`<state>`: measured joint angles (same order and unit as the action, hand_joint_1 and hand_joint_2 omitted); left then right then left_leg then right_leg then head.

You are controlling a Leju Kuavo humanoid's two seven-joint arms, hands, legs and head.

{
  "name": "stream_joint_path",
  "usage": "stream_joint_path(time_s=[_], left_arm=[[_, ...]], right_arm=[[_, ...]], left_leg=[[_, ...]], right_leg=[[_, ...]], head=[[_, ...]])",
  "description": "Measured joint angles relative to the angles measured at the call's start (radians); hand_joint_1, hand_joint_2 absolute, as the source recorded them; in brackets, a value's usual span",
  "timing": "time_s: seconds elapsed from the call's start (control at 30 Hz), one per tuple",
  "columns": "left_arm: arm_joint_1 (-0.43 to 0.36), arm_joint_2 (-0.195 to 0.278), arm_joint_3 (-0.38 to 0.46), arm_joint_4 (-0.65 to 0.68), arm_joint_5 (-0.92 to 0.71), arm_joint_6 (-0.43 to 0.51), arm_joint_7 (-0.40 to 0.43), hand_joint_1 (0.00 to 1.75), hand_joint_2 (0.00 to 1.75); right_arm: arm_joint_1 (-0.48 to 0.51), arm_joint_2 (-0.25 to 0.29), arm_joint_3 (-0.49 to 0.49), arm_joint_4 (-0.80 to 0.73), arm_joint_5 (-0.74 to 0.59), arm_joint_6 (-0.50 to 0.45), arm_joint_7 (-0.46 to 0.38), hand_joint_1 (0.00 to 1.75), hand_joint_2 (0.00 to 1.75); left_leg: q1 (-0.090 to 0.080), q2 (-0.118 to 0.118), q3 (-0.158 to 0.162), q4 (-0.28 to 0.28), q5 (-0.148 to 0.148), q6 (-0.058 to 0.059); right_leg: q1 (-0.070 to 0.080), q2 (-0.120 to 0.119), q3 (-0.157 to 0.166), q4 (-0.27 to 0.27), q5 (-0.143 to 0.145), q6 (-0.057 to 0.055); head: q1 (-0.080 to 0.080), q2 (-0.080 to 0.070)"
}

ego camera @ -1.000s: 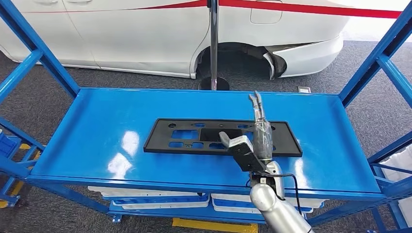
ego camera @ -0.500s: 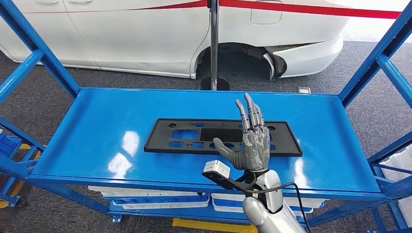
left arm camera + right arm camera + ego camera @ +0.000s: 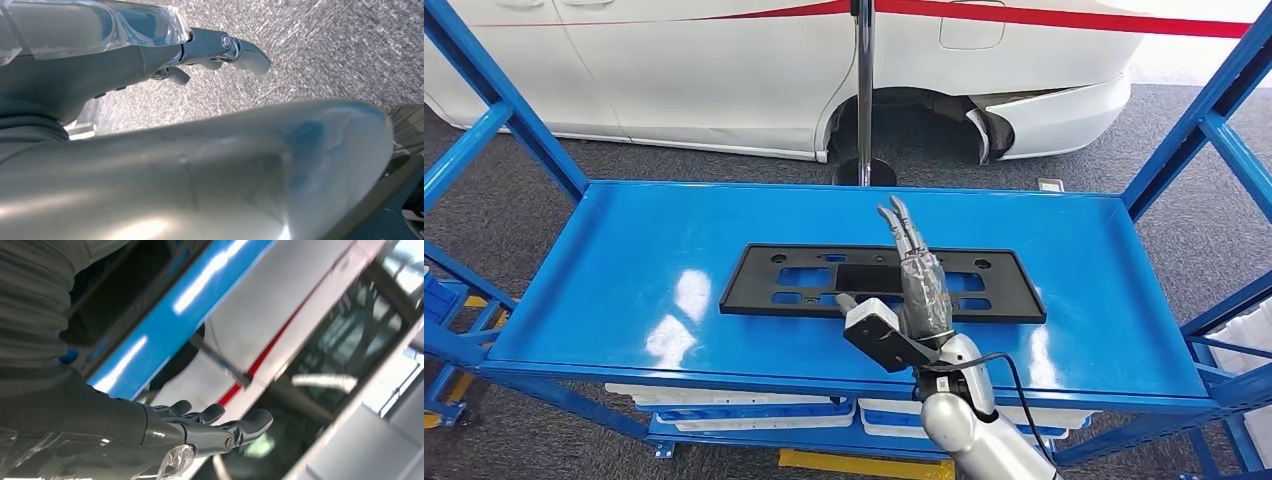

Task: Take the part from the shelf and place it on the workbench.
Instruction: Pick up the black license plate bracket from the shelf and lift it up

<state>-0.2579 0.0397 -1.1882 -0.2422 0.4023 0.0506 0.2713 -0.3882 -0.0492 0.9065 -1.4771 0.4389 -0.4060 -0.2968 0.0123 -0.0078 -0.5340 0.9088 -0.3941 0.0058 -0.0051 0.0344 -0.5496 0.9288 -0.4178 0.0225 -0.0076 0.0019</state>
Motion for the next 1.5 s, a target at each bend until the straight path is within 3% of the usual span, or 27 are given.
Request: stream_joint_path(time_s=[0.2,0.5,0.67,0.83,0.97,1.3,1.5], left_arm=[[-0.006,0.003,-0.002,0.000,-0.015,-0.010,0.005,0.00,0.00],[-0.014,0.004,-0.004,0.000,-0.019,-0.011,0.014,0.00,0.00],[-0.014,0.004,-0.004,0.000,-0.026,-0.011,0.017,0.00,0.00],[-0.012,0.004,-0.004,0.000,-0.025,-0.011,0.018,0.00,0.00],[-0.011,0.004,-0.004,0.000,-0.025,-0.010,0.018,0.00,0.00],[-0.011,0.004,-0.004,0.000,-0.026,-0.009,0.018,0.00,0.00],[-0.012,0.004,-0.003,0.000,-0.031,-0.009,0.018,0.00,0.00]], right_arm=[[-0.018,-0.020,0.032,0.000,-0.114,0.153,-0.030,0.00,1.75],[-0.032,-0.037,0.062,0.000,-0.099,0.189,-0.034,0.00,1.75],[-0.034,-0.037,0.067,0.000,-0.007,0.142,-0.013,0.00,1.75],[-0.042,-0.038,0.084,0.003,0.317,-0.001,0.126,0.00,1.75],[-0.052,-0.038,0.110,0.011,0.442,-0.053,0.187,0.00,1.75],[-0.068,-0.038,0.143,0.062,0.472,-0.091,0.216,0.00,1.75],[-0.071,-0.038,0.156,0.079,0.363,-0.067,0.176,0.00,1.75]], left_leg=[[0.000,0.000,0.000,0.000,0.000,0.000],[0.000,0.000,0.000,0.000,0.000,0.000],[0.000,0.000,0.000,0.000,0.000,0.000],[0.000,0.000,0.000,0.000,0.000,0.000],[0.000,0.000,0.000,0.000,0.000,0.000],[0.000,0.000,0.000,0.000,0.000,0.000],[0.000,0.000,0.000,0.000,0.000,0.000]], right_leg=[[0.000,0.000,0.000,0.000,0.000,0.000],[0.000,0.000,0.000,0.000,0.000,0.000],[0.000,0.000,0.000,0.000,0.000,0.000],[0.000,0.000,0.000,0.000,0.000,0.000],[0.000,-0.001,0.000,0.000,0.000,0.000],[0.000,0.000,0.000,0.000,0.000,0.000],[0.000,0.000,0.000,0.000,0.000,0.000]], head=[[0.000,0.000],[0.000,0.000],[0.000,0.000],[0.000,0.000],[0.000,0.000],[0.000,0.000],[0.000,0.000]])
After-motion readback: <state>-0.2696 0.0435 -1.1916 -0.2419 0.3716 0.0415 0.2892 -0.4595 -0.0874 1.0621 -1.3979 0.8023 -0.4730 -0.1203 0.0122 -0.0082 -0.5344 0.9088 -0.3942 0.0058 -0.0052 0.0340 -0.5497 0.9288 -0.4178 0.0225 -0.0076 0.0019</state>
